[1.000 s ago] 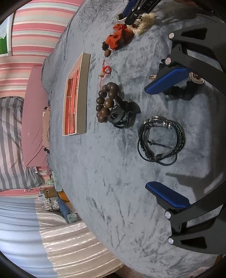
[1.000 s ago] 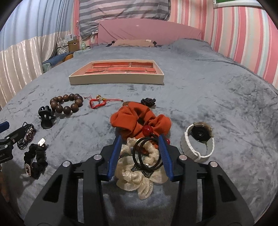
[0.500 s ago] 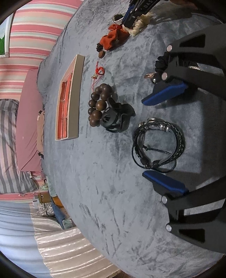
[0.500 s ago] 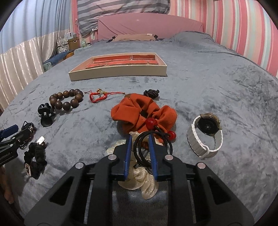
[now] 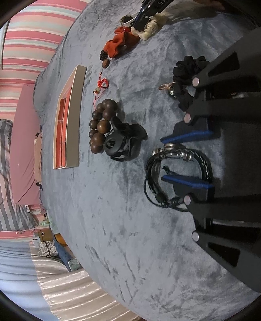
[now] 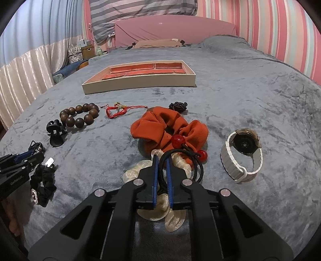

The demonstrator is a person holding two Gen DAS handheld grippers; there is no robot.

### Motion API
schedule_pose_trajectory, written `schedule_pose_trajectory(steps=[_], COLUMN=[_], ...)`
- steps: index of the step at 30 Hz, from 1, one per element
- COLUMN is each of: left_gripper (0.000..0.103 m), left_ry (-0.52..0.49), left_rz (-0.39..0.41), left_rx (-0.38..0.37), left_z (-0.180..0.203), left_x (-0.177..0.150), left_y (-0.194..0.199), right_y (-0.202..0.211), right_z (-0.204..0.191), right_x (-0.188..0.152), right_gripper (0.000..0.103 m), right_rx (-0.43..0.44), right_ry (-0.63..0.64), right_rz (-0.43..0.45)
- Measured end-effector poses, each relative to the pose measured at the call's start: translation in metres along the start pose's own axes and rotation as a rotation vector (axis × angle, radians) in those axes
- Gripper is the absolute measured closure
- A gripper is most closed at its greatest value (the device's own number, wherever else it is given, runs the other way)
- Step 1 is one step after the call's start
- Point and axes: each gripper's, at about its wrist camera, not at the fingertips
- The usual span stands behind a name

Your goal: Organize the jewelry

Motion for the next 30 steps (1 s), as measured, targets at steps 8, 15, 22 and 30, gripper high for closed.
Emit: schedule_pose_trajectory(steps=[8,15,22,30], left_gripper=[0.084,0.085,0.085,0.085], left_ry=[0.028,0.046,0.041,0.016], left_rz=[-0.001,0.022,0.074,0.129], left_rx=[-0.020,-0.024,-0.010,-0.017], left_z=[-0.005,-0.008,-0.010,-0.009], left_x=[0.000,0.001,0.013,0.051], left_y=[0.001,0.014,0.034,0.046], right_y=[0.006,0.022,0.036,0.048], right_z=[0.001,0.008,0.023,0.028], right_x=[0.001,0.009,0.023,0.051], right_gripper=[0.098,0.099,0.099,0.099], right_rx=[0.015,0.030,0.048,0.066], right_ry=[-0.004,-0.019,-0.049,-0.035], right_rz=[0.024,0.064,0.091,0.138])
Point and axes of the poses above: each gripper's, at about its wrist camera, not at the fingertips, and y roughly against the way its jaws point, z to its right, x to its top, and after that the axes turned 8 degrees about -y, right-handed
